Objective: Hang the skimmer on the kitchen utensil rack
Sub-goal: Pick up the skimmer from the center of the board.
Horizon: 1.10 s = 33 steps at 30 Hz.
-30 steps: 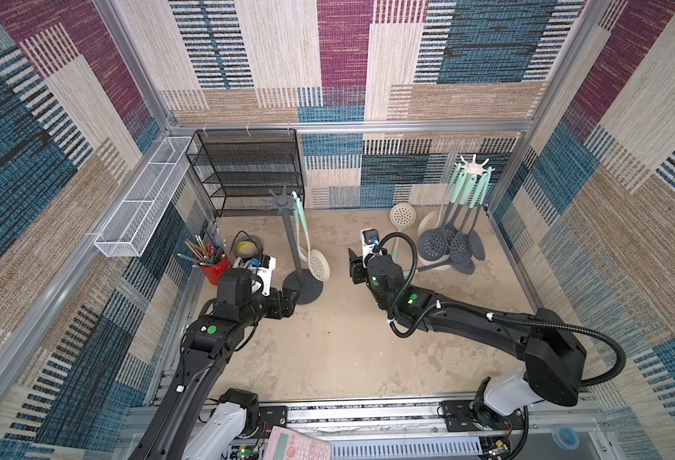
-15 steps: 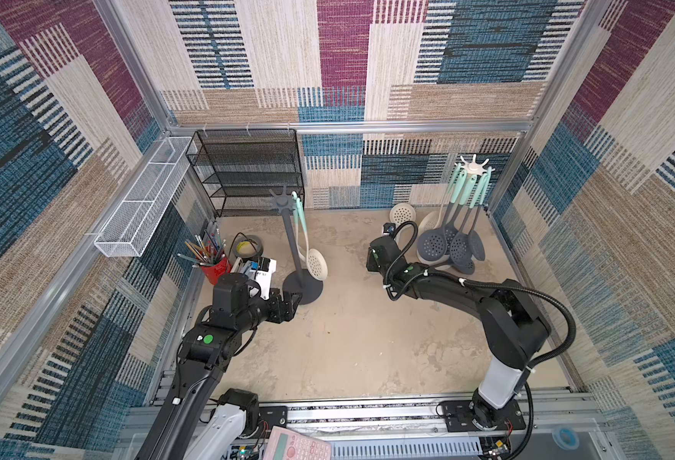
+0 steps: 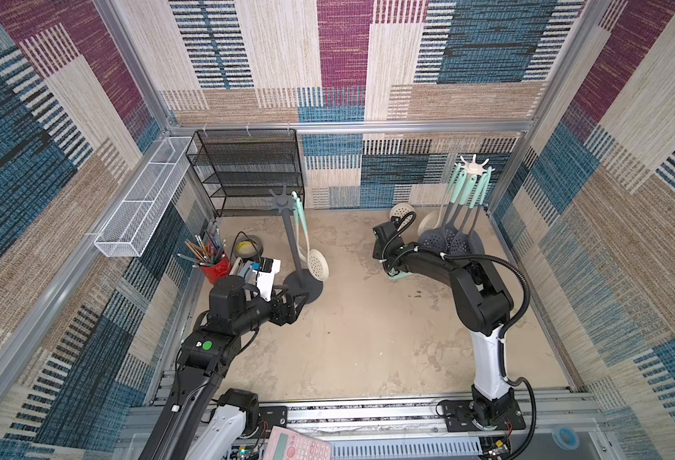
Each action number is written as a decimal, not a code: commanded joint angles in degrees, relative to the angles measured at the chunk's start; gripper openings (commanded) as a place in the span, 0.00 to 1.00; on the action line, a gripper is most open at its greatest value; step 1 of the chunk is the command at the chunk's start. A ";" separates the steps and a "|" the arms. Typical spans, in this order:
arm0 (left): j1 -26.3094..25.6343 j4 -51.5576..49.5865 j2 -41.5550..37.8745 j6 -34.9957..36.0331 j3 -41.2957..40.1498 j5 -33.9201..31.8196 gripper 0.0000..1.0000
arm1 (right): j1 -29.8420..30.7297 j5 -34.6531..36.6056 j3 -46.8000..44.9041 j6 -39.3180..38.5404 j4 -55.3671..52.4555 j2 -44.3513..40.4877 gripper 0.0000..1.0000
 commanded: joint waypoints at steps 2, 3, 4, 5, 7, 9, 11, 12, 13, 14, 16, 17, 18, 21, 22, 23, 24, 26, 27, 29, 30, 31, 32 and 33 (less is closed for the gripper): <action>0.01 1.55 0.58 -0.30 0.06 1.22 0.81 | -1.27 -1.34 2.77 0.59 -2.80 3.01 0.54; 0.07 1.57 0.74 -0.27 0.08 1.26 0.81 | -1.50 -1.58 3.38 0.59 -3.08 3.68 0.54; 0.01 1.57 0.81 -0.19 0.16 1.22 0.81 | -1.79 -1.73 4.12 0.86 -3.59 4.41 0.54; 0.05 1.56 0.89 -0.17 0.16 1.30 0.81 | -2.04 -2.10 4.32 1.02 -3.91 5.02 0.53; 0.03 1.47 1.15 0.04 0.18 1.27 0.81 | -2.50 -2.82 4.38 1.28 -4.08 5.92 0.53; 0.01 1.46 1.27 0.17 0.25 1.23 0.81 | -2.87 -3.64 6.41 1.70 -4.68 6.88 0.52; 0.06 1.29 1.36 0.25 0.29 1.47 0.81 | -3.14 -4.22 7.14 2.21 -5.47 7.56 0.49; 0.03 1.28 1.31 0.25 0.26 1.43 0.81 | -3.14 -4.55 7.22 2.34 -5.67 7.74 0.49; 0.01 1.35 1.28 0.24 0.27 1.40 0.81 | -3.10 -4.91 7.09 2.59 -5.76 7.75 0.48; 0.03 1.26 1.21 0.30 0.27 1.44 0.81 | -3.14 -5.22 6.88 2.70 -5.77 7.69 0.46; 0.06 1.35 1.25 0.34 0.35 1.41 0.81 | -3.14 -5.54 5.91 2.94 -5.63 7.10 0.45; 0.06 1.29 1.24 0.25 0.28 1.54 0.81 | -3.13 -5.78 5.21 2.97 -5.35 6.76 0.44; 0.01 1.32 1.20 0.25 0.28 1.64 0.81 | -3.14 -5.89 4.91 2.96 -5.32 6.47 0.42; 0.01 1.46 1.19 0.17 0.27 1.72 0.81 | -3.14 -7.99 2.48 2.88 -4.41 5.44 0.31; 0.02 1.47 1.12 0.17 0.27 1.81 0.81 | -3.06 -8.58 1.86 2.96 -4.16 5.02 0.28; 0.01 1.44 1.11 0.12 0.27 1.79 0.81 | -2.97 -9.10 1.31 3.03 -3.87 4.45 0.24; 0.03 1.51 1.20 0.08 0.30 1.84 0.81 | -2.81 -9.29 0.68 3.09 -3.59 3.97 0.22; 0.04 1.58 0.96 0.08 0.32 1.99 0.81 | -2.50 -10.68 -0.42 3.07 -2.91 2.75 0.13; 0.03 1.53 0.98 0.08 0.29 1.97 0.81 | -2.29 -11.27 -0.77 3.16 -2.72 2.22 0.11; 0.03 1.46 0.85 0.17 0.19 2.09 0.81 | -1.72 -12.58 -1.65 3.54 -2.50 0.90 0.07; 0.06 1.46 0.77 0.08 0.26 2.03 0.81 | -1.44 -13.28 -2.16 3.80 -2.22 0.26 0.07; 0.01 1.55 0.80 0.00 0.20 2.04 0.81 | -1.18 -14.08 -2.85 4.34 -1.80 -0.58 0.07; 0.01 1.50 0.82 -0.09 0.22 1.99 0.81 | -0.76 -14.72 -3.57 4.79 -1.44 -1.34 0.07; 0.03 1.53 0.87 -0.16 0.24 1.92 0.81 | -0.52 -15.18 -4.13 5.09 -1.22 -2.04 0.06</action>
